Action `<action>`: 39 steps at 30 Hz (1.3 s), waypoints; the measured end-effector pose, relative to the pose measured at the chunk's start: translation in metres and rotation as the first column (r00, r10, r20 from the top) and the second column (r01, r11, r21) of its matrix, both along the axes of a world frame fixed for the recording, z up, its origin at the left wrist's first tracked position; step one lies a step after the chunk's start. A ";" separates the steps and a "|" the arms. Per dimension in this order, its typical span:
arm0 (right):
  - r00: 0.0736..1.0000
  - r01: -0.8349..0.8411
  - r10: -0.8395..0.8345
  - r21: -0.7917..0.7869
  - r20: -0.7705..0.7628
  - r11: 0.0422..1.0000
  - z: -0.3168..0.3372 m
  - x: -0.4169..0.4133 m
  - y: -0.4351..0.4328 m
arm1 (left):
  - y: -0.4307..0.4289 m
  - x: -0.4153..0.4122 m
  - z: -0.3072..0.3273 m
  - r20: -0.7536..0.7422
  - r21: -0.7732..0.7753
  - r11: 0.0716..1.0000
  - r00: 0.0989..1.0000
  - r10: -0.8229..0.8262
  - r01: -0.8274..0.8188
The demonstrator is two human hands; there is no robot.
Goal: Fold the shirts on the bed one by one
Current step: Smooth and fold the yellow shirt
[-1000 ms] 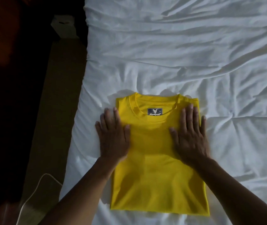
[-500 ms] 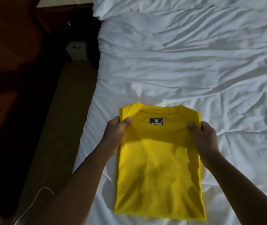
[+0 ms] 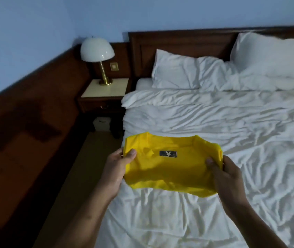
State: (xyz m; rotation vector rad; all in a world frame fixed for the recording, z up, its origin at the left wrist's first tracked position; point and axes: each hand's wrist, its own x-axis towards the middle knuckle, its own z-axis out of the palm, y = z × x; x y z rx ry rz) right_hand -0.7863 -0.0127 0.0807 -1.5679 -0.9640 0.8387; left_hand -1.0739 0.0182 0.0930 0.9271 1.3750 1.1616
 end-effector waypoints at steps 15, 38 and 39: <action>0.982 -0.173 0.188 0.424 0.005 0.889 0.262 -0.014 -0.085 | -0.159 -0.009 0.271 0.081 0.341 0.934 0.993 0.081 -0.104; -0.096 -0.913 0.974 0.372 0.204 -0.168 0.266 -0.331 -0.528 | -0.850 -0.060 0.241 0.082 0.303 0.014 0.041 0.996 -0.953; -0.163 -0.902 0.966 0.366 0.201 -0.228 0.260 -0.345 -0.565 | -0.887 -0.053 0.237 0.097 0.298 -0.043 -0.015 0.995 -0.954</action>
